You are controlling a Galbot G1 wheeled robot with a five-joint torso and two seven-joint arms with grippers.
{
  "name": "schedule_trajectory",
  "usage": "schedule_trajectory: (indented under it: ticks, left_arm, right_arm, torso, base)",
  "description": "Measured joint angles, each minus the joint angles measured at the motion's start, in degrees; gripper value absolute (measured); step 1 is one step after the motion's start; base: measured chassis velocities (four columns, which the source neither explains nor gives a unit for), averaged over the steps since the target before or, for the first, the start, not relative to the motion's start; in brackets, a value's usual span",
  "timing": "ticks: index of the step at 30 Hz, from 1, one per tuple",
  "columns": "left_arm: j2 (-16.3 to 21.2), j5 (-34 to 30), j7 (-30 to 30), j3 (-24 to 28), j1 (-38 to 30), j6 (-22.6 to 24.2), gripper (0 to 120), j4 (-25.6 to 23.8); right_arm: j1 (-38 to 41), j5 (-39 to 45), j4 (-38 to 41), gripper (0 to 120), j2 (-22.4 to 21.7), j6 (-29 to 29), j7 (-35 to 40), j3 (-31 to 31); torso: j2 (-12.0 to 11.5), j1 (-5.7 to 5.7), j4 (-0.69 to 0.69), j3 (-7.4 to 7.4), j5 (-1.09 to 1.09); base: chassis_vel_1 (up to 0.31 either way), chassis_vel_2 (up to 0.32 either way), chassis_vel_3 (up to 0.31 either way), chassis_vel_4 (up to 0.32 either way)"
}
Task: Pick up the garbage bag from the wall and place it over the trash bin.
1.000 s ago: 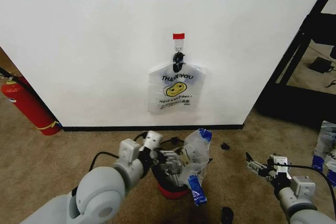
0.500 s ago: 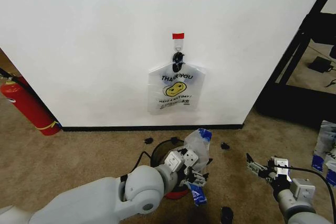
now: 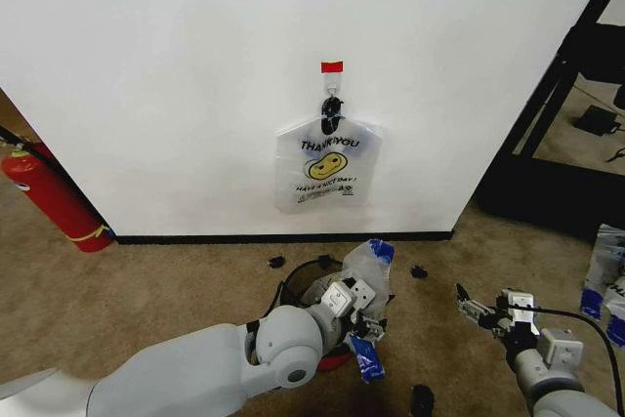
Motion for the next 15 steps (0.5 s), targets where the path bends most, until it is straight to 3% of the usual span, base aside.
schedule_trajectory:
  ticks: [8, 15]
  left_arm:
    - [-0.1, 0.1, -0.4, -0.8, 0.6, -0.6, 36, 0.2]
    - [0.4, 0.3, -0.7, -2.2, 2.2, -0.8, 10, 0.0]
  right_arm:
    - [-0.1, -0.1, -0.2, 100, -0.4, 0.3, -2.3, -1.2]
    - [-0.2, 0.1, -1.3, 100, -1.1, 4.5, -8.5, -2.4]
  torso:
    - [0.0, 0.0, 0.0, 0.0, 0.0]
    - [0.0, 0.0, 0.0, 0.0, 0.0]
  base:
    - [0.0, 0.0, 0.0, 0.0]
    - [0.0, 0.0, 0.0, 0.0]
